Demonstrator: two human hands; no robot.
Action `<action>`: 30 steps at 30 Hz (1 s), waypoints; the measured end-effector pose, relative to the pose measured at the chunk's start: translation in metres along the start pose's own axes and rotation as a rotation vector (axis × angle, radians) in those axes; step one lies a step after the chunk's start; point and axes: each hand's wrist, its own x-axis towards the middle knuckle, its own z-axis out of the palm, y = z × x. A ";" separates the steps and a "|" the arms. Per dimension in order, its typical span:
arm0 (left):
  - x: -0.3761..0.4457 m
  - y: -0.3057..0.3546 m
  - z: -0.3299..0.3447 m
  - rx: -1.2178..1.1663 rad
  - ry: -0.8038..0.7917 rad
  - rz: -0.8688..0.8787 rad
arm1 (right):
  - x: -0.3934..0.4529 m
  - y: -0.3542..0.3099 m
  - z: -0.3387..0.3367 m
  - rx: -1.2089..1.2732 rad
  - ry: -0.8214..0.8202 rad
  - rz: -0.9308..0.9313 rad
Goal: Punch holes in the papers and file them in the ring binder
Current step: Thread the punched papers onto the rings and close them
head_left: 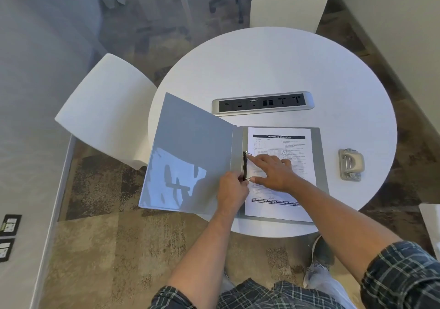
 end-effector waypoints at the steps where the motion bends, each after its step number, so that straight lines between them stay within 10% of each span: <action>1: 0.000 -0.001 -0.001 -0.015 0.014 -0.012 | 0.001 0.000 -0.001 0.002 -0.018 0.006; 30: 0.009 -0.009 -0.012 -0.016 -0.091 -0.163 | -0.019 -0.023 0.012 -0.262 -0.066 -0.167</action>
